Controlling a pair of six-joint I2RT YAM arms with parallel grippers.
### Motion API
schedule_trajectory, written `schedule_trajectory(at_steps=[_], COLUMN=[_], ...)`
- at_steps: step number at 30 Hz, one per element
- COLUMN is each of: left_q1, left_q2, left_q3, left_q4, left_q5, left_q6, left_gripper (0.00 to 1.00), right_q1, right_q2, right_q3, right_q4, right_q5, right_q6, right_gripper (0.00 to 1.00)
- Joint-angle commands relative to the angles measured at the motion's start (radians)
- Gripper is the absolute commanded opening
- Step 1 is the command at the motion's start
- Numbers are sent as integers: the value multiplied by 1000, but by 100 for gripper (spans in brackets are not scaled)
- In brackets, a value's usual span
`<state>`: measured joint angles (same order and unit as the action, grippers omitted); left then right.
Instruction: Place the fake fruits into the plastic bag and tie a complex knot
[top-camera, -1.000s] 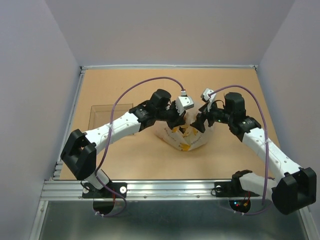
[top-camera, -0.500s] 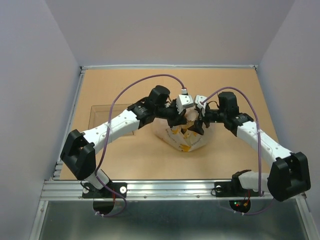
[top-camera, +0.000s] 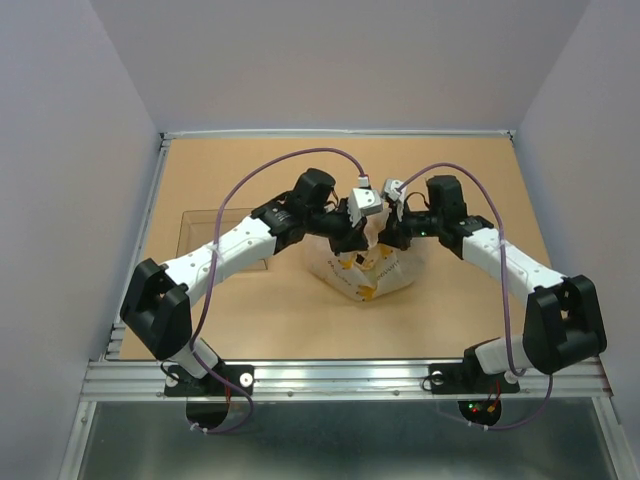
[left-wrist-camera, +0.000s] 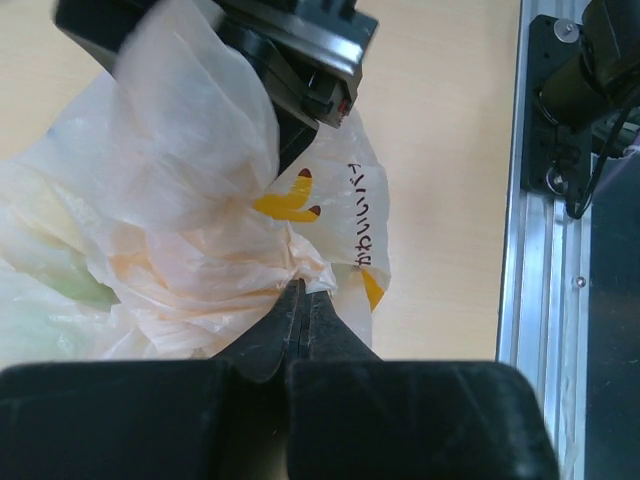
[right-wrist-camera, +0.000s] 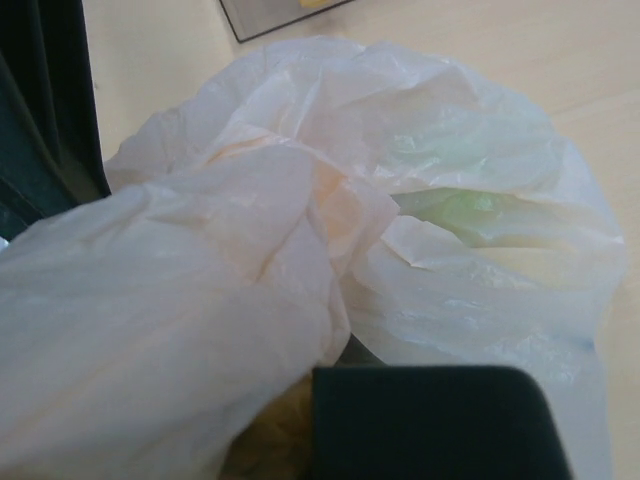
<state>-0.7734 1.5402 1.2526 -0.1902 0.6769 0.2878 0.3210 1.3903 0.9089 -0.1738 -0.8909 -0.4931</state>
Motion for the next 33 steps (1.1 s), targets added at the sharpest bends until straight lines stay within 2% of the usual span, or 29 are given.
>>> schedule_trajectory(at_steps=[1,5,9,12,16,18,23,29,33], left_q1=[8,34,65,65,65,63,62,59,57], left_q2=[-15,-12,15,43,72,86,127,126,75], left_q3=[44,82,172,195,153,125,133,150,117], left_q4=[-8,5,-37,-80,-75,-52,-15,-74,-74], left_q5=[-22,-86,-88,-65,-65,-62,53,205,243], left_q6=[2,-7,-39,-36,-53,-67,-78,-7,-9], left_gripper=[0,0,0,0,0,0,0,0,0], right_q1=[-3,-3,-5,-14,-30,-30,-30,-30,-30], right_q2=[-52,-102,-163,-204,-289,-330,-344,-300,-298], right_q3=[19,-36,-106,-114,-183,-241,-288,-262,-236], right_q4=[222,382,509,514,495,459,406,381,349], right_q5=[39,185,257,340,408,414,394,411,480], right_q6=[346,701,1052,1212,1370,1316,1133,1059,1025], right_gripper=[1,0,0,0,1,1,1,0,0])
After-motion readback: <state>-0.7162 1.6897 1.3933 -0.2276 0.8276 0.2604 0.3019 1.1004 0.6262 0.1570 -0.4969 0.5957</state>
